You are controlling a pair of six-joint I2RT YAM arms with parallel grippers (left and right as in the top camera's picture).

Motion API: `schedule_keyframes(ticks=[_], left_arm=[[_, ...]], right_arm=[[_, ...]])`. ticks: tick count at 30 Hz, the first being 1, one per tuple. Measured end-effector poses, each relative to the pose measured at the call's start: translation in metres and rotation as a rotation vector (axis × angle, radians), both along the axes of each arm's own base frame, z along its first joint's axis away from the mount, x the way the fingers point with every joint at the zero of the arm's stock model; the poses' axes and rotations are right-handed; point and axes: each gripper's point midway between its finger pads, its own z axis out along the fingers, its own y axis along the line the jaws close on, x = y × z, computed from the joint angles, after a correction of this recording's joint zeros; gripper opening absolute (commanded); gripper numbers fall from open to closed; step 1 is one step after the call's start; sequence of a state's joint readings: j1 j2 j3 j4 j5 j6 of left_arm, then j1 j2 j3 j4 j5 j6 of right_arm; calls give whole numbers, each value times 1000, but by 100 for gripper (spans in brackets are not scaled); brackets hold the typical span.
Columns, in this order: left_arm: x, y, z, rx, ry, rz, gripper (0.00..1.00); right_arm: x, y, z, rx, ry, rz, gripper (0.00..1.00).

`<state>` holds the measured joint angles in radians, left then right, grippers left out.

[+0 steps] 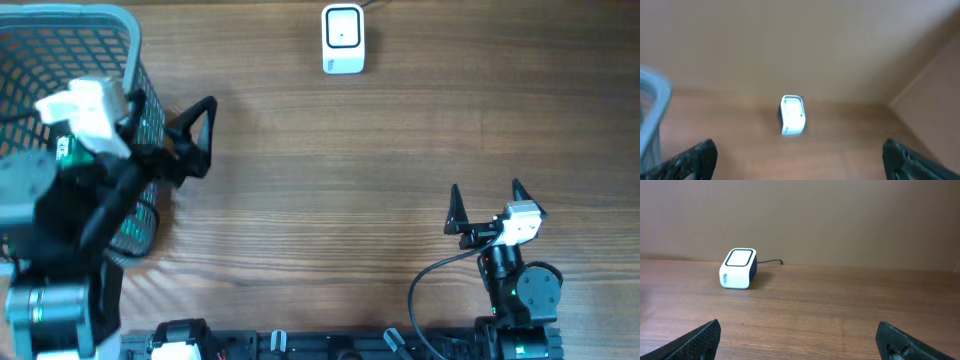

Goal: Scan the item barcode
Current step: 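Reach the left gripper into the basket and grasp the green 3M pack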

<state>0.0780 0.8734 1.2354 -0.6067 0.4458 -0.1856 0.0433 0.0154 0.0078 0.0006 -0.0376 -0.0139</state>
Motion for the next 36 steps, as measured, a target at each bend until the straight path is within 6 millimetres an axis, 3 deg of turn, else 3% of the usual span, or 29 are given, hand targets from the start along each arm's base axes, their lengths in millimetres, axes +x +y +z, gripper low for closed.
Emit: schedule_keyframes(ticks=[1,4,8,10,12,15,18,21,23,24,29,31,36], left_arm=[[11,4,-18,-1,69,17,100],[31,17,-34,-20,135,84,100],[29,77,-22,-97,150,373,100],[10,127,-10,-139,158,591,100],[-13,167,-17,-185,195,776,100],[-53,224,-51,-287,331,1047,100],[-55,264,-86,-401,442,1130,100],[-48,283,-131,-494,598,1126,100],[-44,287,-181,-565,795,1107,100],[-44,285,-197,-585,862,1093,100],[-45,281,-251,-619,1084,1029,100],[-46,280,-264,-615,1137,1004,100],[-46,281,-269,-592,1148,979,100]], right_arm=[[0,0,0,0,0,0,100],[0,0,0,0,0,0,100],[0,0,0,0,0,0,100],[0,0,0,0,0,0,100],[0,0,0,0,0,0,100],[0,0,0,0,0,0,100],[0,0,0,0,0,0,100],[0,0,0,0,0,0,100],[0,0,0,0,0,0,100],[0,0,0,0,0,0,100],[0,0,0,0,0,0,100],[0,0,0,0,0,0,100],[0,0,0,0,0,0,100]])
